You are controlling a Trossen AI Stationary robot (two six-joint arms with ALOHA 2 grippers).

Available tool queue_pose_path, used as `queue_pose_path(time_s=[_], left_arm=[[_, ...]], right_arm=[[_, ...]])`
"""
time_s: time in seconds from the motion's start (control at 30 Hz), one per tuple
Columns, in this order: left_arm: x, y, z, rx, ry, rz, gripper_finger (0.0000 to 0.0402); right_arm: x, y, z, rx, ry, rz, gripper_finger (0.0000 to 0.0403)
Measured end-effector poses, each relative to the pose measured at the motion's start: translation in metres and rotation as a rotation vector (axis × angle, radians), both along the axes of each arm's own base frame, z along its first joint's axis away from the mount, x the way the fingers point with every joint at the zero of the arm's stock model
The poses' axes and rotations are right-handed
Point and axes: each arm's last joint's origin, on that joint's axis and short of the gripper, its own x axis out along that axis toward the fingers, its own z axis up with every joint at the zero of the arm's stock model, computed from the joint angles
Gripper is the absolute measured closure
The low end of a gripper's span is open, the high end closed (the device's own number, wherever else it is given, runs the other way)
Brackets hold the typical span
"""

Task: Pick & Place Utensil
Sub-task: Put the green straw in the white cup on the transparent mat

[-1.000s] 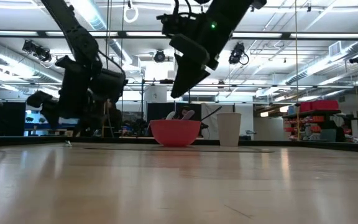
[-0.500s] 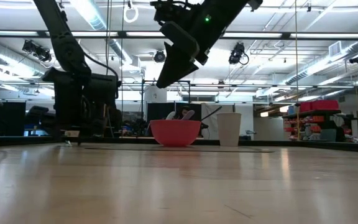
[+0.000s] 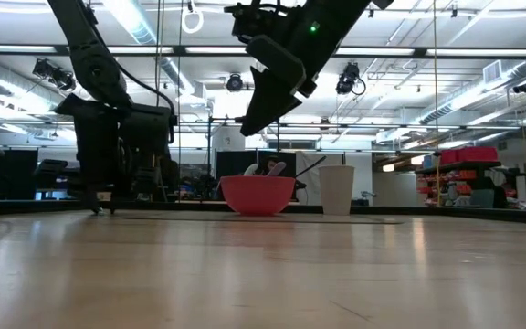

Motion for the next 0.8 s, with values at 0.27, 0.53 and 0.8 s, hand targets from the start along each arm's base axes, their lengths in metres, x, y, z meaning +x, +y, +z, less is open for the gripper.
queue_pose_path(time_s=[0.27, 0.53, 0.8], left_arm=[[0.0, -0.014, 0.0, -0.016, 0.013, -0.027, 0.03], [0.002, -0.018, 0.0, -0.003, 0.014, -0.053, 0.0303], [0.002, -0.019, 0.0, -0.004, 0.015, -0.061, 0.0336]], right_arm=[[0.0, 0.001, 0.0, 0.005, -0.001, -0.006, 0.0295], [0.0, 0.001, 0.0, 0.004, -0.001, -0.007, 0.0295], [-0.015, -0.003, 0.007, -0.051, 0.083, -0.046, 0.0295]])
